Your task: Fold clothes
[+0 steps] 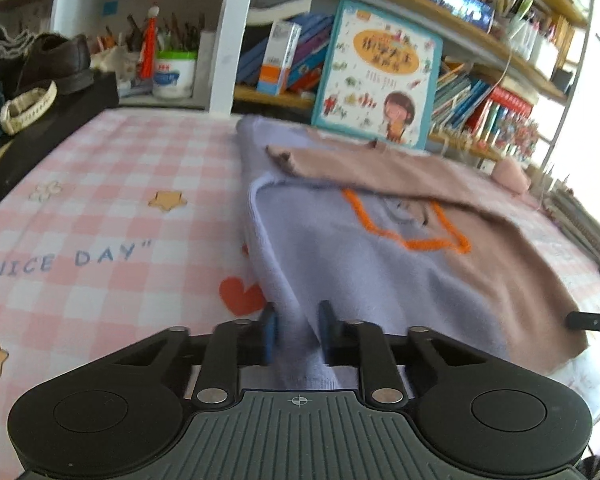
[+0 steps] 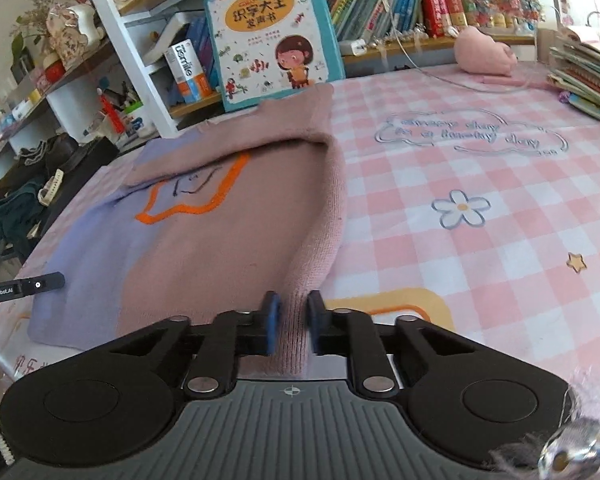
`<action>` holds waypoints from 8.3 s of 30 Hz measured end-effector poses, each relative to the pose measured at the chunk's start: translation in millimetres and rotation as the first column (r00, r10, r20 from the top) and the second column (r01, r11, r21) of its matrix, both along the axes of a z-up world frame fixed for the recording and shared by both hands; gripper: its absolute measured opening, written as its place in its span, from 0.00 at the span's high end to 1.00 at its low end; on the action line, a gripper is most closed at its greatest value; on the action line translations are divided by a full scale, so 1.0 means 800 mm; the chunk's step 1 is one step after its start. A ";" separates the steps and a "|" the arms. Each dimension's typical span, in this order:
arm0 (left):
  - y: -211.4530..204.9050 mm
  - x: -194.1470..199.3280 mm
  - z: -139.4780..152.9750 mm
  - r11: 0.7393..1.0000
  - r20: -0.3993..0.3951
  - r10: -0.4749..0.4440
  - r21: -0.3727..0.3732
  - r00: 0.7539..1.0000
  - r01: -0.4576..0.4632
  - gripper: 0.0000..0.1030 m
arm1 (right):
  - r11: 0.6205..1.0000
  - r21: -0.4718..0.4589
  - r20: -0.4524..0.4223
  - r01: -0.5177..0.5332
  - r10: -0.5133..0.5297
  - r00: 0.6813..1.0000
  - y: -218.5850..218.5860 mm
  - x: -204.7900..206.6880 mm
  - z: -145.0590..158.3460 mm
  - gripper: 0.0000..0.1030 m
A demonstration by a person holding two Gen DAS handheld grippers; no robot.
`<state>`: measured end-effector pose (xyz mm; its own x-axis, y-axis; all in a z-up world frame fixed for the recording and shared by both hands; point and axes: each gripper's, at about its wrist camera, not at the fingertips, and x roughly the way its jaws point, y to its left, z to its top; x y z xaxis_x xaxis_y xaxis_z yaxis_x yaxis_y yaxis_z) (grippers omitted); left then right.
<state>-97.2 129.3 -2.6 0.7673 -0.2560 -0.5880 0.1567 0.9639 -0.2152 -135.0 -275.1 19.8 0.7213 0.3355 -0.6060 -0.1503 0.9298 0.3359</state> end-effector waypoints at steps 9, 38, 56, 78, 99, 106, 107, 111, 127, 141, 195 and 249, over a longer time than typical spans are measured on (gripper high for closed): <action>0.005 0.000 0.004 0.999 -0.024 -0.007 -0.034 1.000 0.006 0.81 | 0.993 0.118 0.020 -0.019 0.017 1.000 -0.009 0.004 0.011 0.88; 0.032 0.007 -0.016 0.977 -0.164 -0.046 -0.214 0.985 0.010 0.90 | 0.968 0.251 -0.081 -0.013 0.035 0.996 -0.024 0.027 -0.005 0.88; 0.053 -0.005 -0.022 0.952 -0.171 -0.060 -0.305 0.983 0.005 0.95 | 0.957 0.287 -0.138 -0.026 0.068 0.988 -0.034 0.001 -0.019 0.95; 0.059 -0.016 -0.029 0.919 -0.194 -0.140 -0.390 0.971 0.055 0.94 | 0.952 0.305 -0.155 -0.004 0.054 0.986 -0.044 -0.016 -0.020 0.94; 0.081 0.006 0.011 0.572 0.112 -0.184 -0.795 0.977 0.199 0.96 | 0.735 0.662 0.159 -0.147 0.053 0.986 -0.082 0.015 0.047 0.95; 0.083 0.056 0.042 0.552 0.237 0.036 -0.815 0.971 0.178 0.96 | 0.712 0.687 0.278 -0.143 -0.077 0.957 -0.083 0.097 0.081 0.95; 0.083 0.067 0.042 0.545 0.227 0.056 -0.823 0.972 0.161 0.96 | 0.706 0.695 0.279 -0.134 -0.092 0.956 -0.083 0.109 0.082 0.95; 0.083 0.110 0.034 0.557 0.184 0.091 -0.824 0.979 0.103 0.96 | 0.714 0.696 0.239 -0.083 -0.121 0.964 -0.080 0.159 0.076 0.95; 0.086 0.201 -0.026 0.646 -0.013 0.138 -0.757 0.990 -0.100 0.95 | 0.774 0.632 0.074 0.052 -0.127 0.989 -0.055 0.280 -0.002 0.94; 0.098 0.217 -0.063 0.694 -0.066 0.173 -0.700 0.983 -0.169 0.73 | 0.778 0.605 -0.057 0.170 -0.171 0.984 -0.058 0.310 -0.063 0.75; 0.035 0.256 -0.021 0.987 0.104 0.104 -0.130 0.989 -0.090 0.57 | 0.986 -0.127 0.223 0.110 -0.079 0.972 -0.013 0.311 0.002 0.74; 0.056 0.207 -0.044 0.941 0.000 0.144 -0.310 0.990 -0.137 0.66 | 0.978 0.208 -0.005 0.022 -0.021 1.000 -0.041 0.289 -0.037 0.67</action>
<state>68.8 174.2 -37.5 0.8205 -0.3109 -0.4797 0.0331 0.8636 -0.5031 95.8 -307.7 -9.7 0.7281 0.4388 -0.5266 -0.1296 0.8425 0.5228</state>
